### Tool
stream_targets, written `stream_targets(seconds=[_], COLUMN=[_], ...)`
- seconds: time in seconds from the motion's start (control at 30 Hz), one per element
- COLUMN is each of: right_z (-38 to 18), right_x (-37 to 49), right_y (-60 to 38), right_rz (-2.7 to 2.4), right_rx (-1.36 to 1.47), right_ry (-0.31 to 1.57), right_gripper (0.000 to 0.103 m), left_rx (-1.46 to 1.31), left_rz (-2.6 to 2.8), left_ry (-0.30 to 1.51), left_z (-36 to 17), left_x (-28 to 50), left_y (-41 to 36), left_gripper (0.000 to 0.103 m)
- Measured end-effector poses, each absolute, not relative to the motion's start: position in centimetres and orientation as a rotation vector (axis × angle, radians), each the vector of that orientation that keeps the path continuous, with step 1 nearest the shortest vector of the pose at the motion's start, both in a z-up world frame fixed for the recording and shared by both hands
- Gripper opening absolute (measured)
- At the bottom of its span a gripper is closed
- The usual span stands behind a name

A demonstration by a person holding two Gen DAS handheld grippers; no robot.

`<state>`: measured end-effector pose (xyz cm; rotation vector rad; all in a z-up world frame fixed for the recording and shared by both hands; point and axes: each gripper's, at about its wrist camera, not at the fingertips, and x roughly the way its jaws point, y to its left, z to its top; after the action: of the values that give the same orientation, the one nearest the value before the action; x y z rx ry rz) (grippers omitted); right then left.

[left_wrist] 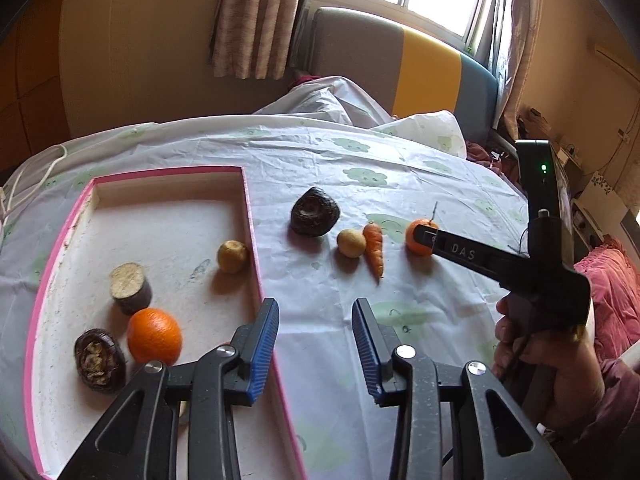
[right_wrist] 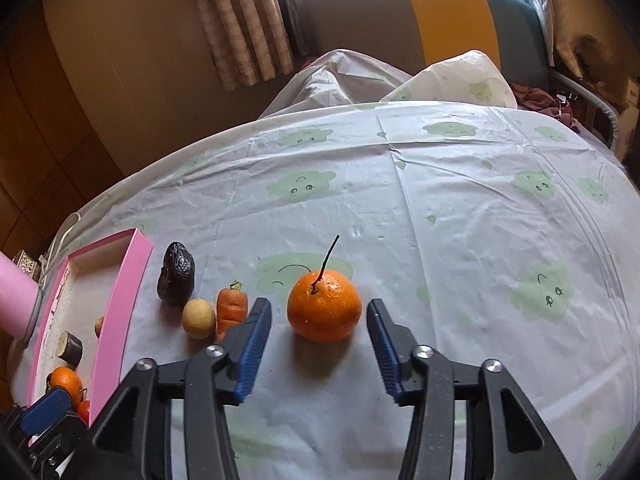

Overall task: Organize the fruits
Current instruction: 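Move the right gripper to the stemmed mandarin and close on it, then grasp the small round yellow potato with the left gripper while the right gripper holds the mandarin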

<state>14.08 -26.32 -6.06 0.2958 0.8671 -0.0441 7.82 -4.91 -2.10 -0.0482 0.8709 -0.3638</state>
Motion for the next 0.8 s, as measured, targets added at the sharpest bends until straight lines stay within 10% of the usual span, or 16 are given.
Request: stream_targets(seconds=[0.8], right_z=[-6.3], right_x=[10.4], right_y=[-28.4], right_rz=[-0.027], right_rx=[0.277], right_ry=[0.841], right_gripper=[0.036], left_rx=[-0.149], left_rz=[-0.368], left_ry=[0.981], left_z=[-4.6], left_x=[16.9], left_y=[-10.3], left_gripper=[0.03])
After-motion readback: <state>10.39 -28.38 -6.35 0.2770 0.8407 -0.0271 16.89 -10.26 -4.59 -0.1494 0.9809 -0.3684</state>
